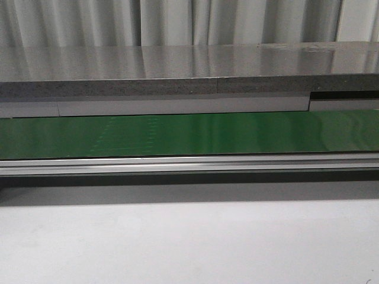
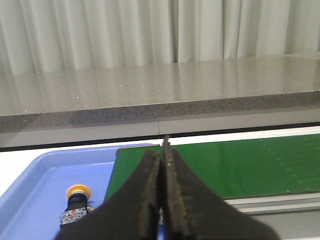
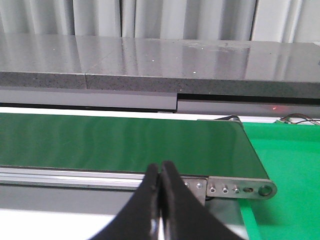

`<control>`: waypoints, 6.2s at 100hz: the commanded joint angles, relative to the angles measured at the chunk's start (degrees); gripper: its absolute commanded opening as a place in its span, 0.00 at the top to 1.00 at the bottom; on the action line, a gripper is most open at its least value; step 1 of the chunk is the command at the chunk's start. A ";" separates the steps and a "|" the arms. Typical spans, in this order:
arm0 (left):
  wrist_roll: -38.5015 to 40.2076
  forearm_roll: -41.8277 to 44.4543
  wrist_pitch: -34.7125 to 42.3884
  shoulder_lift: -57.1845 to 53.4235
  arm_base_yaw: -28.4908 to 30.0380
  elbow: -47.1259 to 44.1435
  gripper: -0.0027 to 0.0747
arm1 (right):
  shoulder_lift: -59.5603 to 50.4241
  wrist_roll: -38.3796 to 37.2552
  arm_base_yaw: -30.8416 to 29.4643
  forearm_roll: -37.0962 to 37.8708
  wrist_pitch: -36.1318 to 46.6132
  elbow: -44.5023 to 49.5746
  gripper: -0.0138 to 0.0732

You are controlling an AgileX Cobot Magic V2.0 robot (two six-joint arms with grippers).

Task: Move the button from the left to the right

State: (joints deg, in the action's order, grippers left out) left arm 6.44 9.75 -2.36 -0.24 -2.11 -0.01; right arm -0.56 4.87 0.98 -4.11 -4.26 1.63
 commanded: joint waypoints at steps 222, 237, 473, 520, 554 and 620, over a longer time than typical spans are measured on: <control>0.16 -6.81 -37.40 57.83 -0.38 48.70 0.23 | -0.99 -0.06 -0.04 0.45 5.02 -0.92 0.92; 0.16 -6.66 -37.36 57.83 -0.38 48.70 0.14 | -0.99 -0.06 -0.04 0.45 5.02 -0.92 0.92; 0.12 -4.73 -40.20 114.78 20.24 79.57 0.28 | -0.99 -0.06 -0.04 0.45 5.02 -0.92 0.92; 0.12 -3.96 -41.83 114.00 20.24 79.68 0.99 | -0.99 -0.06 -0.04 0.45 5.02 -0.92 0.92; 0.03 -4.06 -42.96 104.44 20.13 79.76 0.99 | -0.99 -0.06 -0.04 0.45 5.02 -0.92 0.92; -5.71 -7.48 -47.57 98.58 8.65 79.26 0.99 | -0.99 -0.06 -0.04 0.45 5.02 -0.92 0.92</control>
State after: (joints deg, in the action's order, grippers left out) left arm 0.82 2.64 -51.69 100.89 7.78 77.89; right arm -0.66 4.87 0.98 -4.11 -4.26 1.63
